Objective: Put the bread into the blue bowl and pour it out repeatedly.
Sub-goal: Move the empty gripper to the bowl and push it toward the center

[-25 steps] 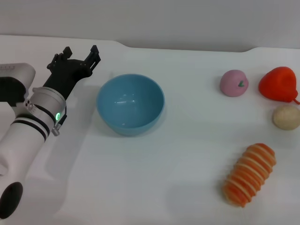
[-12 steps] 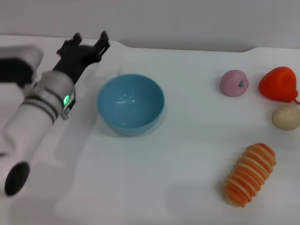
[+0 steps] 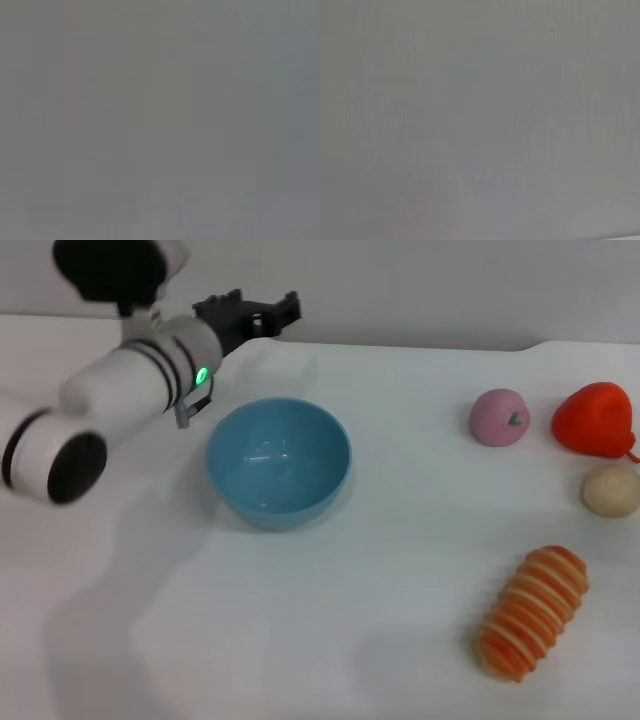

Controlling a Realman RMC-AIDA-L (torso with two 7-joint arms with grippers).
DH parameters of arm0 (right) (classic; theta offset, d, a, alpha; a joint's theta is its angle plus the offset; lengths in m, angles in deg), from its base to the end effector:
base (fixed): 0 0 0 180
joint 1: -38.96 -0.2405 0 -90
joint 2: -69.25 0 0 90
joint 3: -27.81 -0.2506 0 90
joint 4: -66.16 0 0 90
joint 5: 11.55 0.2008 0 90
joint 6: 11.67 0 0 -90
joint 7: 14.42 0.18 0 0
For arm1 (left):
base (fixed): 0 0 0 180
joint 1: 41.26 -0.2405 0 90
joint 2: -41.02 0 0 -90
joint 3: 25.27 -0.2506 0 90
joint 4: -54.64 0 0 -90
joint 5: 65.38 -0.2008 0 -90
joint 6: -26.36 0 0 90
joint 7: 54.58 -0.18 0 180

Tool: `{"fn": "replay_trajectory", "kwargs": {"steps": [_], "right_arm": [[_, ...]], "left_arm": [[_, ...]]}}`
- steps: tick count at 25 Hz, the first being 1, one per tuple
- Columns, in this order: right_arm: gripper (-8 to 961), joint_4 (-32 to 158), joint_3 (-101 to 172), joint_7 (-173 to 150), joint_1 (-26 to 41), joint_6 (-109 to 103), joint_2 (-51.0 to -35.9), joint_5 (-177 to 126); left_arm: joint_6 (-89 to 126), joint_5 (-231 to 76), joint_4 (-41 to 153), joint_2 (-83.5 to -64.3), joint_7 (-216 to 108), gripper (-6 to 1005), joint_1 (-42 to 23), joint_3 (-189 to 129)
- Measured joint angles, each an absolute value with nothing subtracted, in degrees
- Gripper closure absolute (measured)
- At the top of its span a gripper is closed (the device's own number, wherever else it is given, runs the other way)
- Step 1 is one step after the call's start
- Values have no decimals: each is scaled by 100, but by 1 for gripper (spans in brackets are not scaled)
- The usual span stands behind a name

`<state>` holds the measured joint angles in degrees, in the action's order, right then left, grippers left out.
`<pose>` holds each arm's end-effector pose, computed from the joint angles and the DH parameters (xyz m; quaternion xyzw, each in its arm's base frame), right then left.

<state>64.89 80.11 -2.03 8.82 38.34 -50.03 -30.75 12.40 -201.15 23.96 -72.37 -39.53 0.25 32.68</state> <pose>0.3774 0.3767 0.0065 -0.6448 0.3573 0.1965 0.6465 -0.2232 0.4661 -0.0637 -0.7682 -0.3865 -0.2121 0.4643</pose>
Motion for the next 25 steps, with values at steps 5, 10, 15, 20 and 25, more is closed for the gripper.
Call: {"fn": "replay_trajectory", "kwargs": {"steps": [5,10,15,20,25], "right_arm": [[433,6500,8040,-203,882,3834,-5002,-3082],[433,6508,8062,-203,882,3834,-5002,-3088],[433,6511,8070,-203,876,3834,-5001,-3088],[433,6511,8072,-203,862,3834,-5002,-3088],[433,6518,8069,-203,857,3834,-5002,-3088]], "left_arm": [[3569,-21222,1136,-7175,-4328,218,-34,4475],[6048,-21393,-126,-7530,-6006,218,-227,6232],[7950,-21391,-912,-7656,-6816,218,-268,7095],[8902,-21623,-1450,-7637,-6845,218,-349,7355],[9414,-22028,-1724,-7643,-6826,218,-388,7457]]}}
